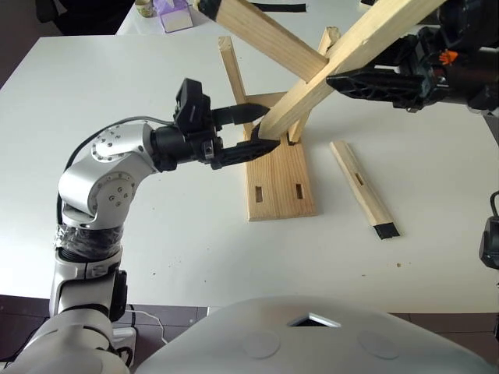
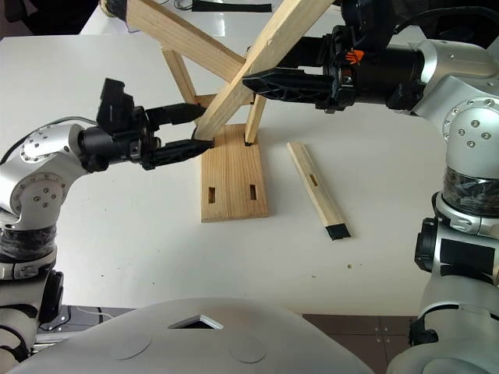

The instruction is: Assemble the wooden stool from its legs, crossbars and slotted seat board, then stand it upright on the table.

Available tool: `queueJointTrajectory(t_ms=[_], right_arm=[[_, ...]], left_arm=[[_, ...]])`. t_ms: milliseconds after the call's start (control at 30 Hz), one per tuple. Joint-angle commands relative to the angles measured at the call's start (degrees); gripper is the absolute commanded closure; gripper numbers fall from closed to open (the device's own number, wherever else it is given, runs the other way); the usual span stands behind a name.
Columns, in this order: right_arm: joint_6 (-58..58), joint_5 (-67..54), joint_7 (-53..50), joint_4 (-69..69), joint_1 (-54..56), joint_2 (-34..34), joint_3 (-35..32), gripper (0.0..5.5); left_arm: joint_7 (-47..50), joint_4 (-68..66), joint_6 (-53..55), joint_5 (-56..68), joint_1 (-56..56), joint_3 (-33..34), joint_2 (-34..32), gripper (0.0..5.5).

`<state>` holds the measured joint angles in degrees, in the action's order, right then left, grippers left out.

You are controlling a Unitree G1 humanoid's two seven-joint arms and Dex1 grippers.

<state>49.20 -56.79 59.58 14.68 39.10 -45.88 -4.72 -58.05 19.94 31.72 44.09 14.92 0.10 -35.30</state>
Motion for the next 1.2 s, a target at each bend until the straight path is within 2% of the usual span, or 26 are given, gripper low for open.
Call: queueJointTrajectory(t_ms=[33, 167, 367, 700, 833, 1000, 1200], right_arm=[[-4.32, 6.27, 3.87, 0.13, -3.69, -5.00, -0.92, 3.45], [-14.07, 16.79, 9.25, 1.37, -14.07, -8.30, 3.07, 3.45], [-18.42, 21.39, 11.22, 2.28, -20.43, -7.41, 4.87, 3.45], [-20.94, 24.13, 14.69, 6.37, -24.02, -7.95, 7.44, 3.45], [-26.50, 29.56, 16.09, 4.63, -25.47, -7.53, 10.96, 3.46], [-30.96, 32.00, 16.56, 1.74, -25.52, -8.02, 12.07, 3.46], [-22.62, 22.05, 15.95, 0.32, -19.83, -6.51, 8.53, 3.46]], left_arm=[[-3.34, -1.74, -4.32, -4.19, -4.98, 0.95, -2.84, 2.24], [-4.19, -4.47, -7.15, -5.88, -7.60, 4.05, -4.38, 2.24], [-4.39, -9.87, -9.33, -7.74, -6.07, 5.66, -4.81, 2.24], [-3.89, -9.86, -9.65, -8.07, -5.33, 5.38, -3.65, 2.24], [-2.74, -8.55, -7.97, -5.52, -4.82, 6.69, -2.64, 2.24], [-2.90, -8.29, -7.59, -5.17, -3.63, 6.71, -2.49, 2.24], [-3.03, -8.32, -8.06, -5.92, -3.52, 6.31, -2.37, 2.24]])
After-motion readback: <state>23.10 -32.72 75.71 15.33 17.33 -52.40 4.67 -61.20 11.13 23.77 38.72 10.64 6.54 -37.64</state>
